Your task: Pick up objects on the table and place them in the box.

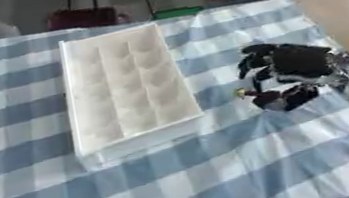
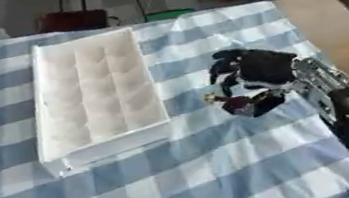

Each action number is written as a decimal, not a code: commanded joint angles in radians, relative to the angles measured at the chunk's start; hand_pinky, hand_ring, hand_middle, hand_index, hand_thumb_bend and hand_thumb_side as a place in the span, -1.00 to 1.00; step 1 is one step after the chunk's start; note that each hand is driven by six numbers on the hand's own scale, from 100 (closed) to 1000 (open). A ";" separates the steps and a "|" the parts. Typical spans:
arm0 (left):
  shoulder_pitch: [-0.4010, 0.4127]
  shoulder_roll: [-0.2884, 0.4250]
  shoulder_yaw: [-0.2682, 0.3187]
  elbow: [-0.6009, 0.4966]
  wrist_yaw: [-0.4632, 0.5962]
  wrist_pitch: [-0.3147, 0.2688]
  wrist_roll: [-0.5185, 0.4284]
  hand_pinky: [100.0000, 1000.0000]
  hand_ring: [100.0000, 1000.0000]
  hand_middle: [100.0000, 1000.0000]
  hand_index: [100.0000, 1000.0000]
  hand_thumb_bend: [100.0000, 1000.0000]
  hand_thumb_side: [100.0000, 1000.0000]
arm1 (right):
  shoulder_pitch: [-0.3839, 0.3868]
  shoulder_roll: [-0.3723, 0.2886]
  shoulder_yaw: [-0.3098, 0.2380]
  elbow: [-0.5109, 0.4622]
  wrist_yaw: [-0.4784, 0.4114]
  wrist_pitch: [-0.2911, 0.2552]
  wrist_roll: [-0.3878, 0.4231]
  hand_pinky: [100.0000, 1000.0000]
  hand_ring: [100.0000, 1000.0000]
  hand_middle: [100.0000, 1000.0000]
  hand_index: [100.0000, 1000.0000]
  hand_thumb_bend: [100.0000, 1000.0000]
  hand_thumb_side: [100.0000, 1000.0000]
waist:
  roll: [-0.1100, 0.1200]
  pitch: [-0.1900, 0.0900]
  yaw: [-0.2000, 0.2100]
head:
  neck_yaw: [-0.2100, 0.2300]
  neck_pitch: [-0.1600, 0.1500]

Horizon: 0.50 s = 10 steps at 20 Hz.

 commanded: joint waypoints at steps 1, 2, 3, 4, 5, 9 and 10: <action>-0.008 0.014 0.004 -0.016 0.003 0.002 -0.001 -0.09 0.50 0.53 0.76 0.62 -0.07 | -0.032 -0.047 -0.024 -0.069 -0.135 0.000 0.086 0.90 0.58 0.32 -0.22 -1.00 -0.88 | 0.003 -0.014 0.000 | -0.002 0.004; -0.008 0.014 0.004 -0.016 0.003 0.002 -0.001 -0.09 0.50 0.53 0.76 0.62 -0.07 | -0.038 -0.048 -0.027 -0.081 -0.172 0.000 0.114 0.90 0.58 0.32 -0.22 -1.00 -0.88 | 0.003 -0.014 0.000 | -0.002 0.004; -0.008 0.015 0.003 -0.016 0.003 0.003 -0.002 -0.09 0.50 0.53 0.76 0.61 -0.07 | -0.047 -0.048 -0.029 -0.091 -0.207 0.000 0.141 0.90 0.58 0.31 -0.23 -1.00 -0.89 | 0.003 -0.014 0.001 | -0.002 0.004; -0.008 0.015 0.003 -0.016 0.003 0.003 -0.002 -0.09 0.50 0.53 0.76 0.62 -0.07 | -0.058 -0.047 -0.031 -0.099 -0.241 0.000 0.168 0.90 0.58 0.31 -0.23 -1.00 -0.90 | 0.003 -0.014 0.001 | -0.002 0.004; -0.008 0.015 0.002 -0.016 0.003 0.003 -0.003 -0.09 0.50 0.53 0.76 0.61 -0.07 | -0.071 -0.046 -0.032 -0.105 -0.273 0.000 0.194 0.90 0.58 0.31 -0.23 -1.00 -0.91 | 0.003 -0.014 0.002 | -0.004 0.004; -0.009 0.015 0.001 -0.016 0.004 0.003 -0.004 -0.09 0.50 0.53 0.76 0.61 -0.07 | -0.118 -0.043 -0.035 -0.118 -0.378 0.000 0.288 0.90 0.57 0.31 -0.24 -1.00 -0.94 | 0.004 -0.015 0.004 | -0.008 0.004; -0.009 0.015 0.001 -0.016 0.005 0.003 -0.005 -0.09 0.50 0.53 0.76 0.61 -0.07 | -0.134 -0.041 -0.034 -0.114 -0.401 0.000 0.306 0.90 0.57 0.31 -0.24 -1.00 -0.94 | 0.004 -0.015 0.004 | -0.009 0.004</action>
